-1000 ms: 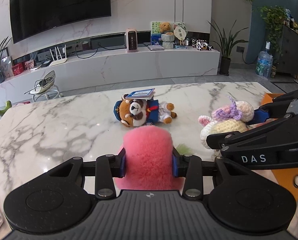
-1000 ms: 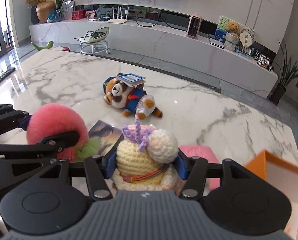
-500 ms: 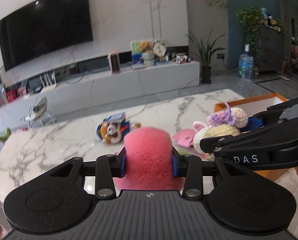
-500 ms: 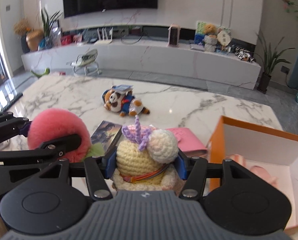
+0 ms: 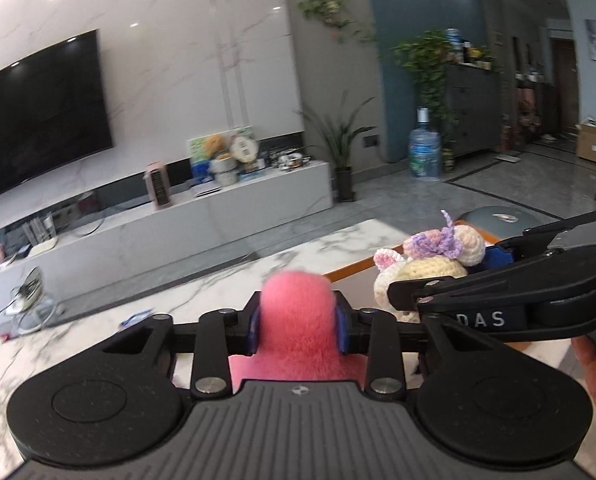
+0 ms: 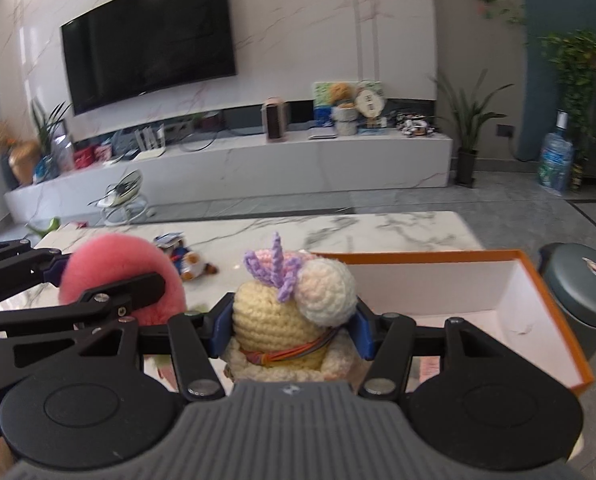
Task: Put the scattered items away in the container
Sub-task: 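Carry the pompom and unicorn over the box and lower them inside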
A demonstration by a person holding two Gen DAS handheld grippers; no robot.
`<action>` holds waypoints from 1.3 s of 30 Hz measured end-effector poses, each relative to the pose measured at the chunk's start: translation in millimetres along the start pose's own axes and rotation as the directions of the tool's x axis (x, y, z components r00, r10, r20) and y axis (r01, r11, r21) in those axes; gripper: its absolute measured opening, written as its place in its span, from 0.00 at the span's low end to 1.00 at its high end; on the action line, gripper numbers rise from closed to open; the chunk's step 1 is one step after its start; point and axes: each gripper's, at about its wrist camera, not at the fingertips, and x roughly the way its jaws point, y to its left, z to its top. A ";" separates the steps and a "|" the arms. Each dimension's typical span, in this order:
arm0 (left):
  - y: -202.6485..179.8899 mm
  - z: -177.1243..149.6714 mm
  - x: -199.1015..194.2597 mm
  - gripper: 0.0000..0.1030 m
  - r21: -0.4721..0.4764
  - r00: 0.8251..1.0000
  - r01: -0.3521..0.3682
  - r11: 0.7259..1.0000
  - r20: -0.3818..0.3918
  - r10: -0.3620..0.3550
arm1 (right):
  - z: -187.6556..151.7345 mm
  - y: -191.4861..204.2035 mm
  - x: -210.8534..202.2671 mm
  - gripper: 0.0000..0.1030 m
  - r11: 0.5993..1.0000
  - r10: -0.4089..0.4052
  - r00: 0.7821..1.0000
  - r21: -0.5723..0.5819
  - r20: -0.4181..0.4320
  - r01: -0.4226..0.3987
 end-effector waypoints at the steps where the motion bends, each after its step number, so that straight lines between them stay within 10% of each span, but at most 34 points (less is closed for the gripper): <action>1: -6.3 3.3 4.2 0.33 0.010 1.000 0.013 1.000 0.002 -0.013 | 0.5 -7.1 -1.4 0.59 1.000 -0.012 1.000 0.010 0.004 0.012; 7: -43.5 13.0 35.9 0.04 0.080 0.996 0.088 0.993 0.001 -0.088 | 3.5 -44.3 1.4 0.59 0.996 -0.047 0.999 0.077 0.003 0.047; 39: -65.9 -17.6 78.2 0.32 0.104 0.979 0.130 0.986 -0.174 -0.110 | -31.6 -120.3 63.4 0.60 0.960 0.030 0.974 0.279 -0.223 0.034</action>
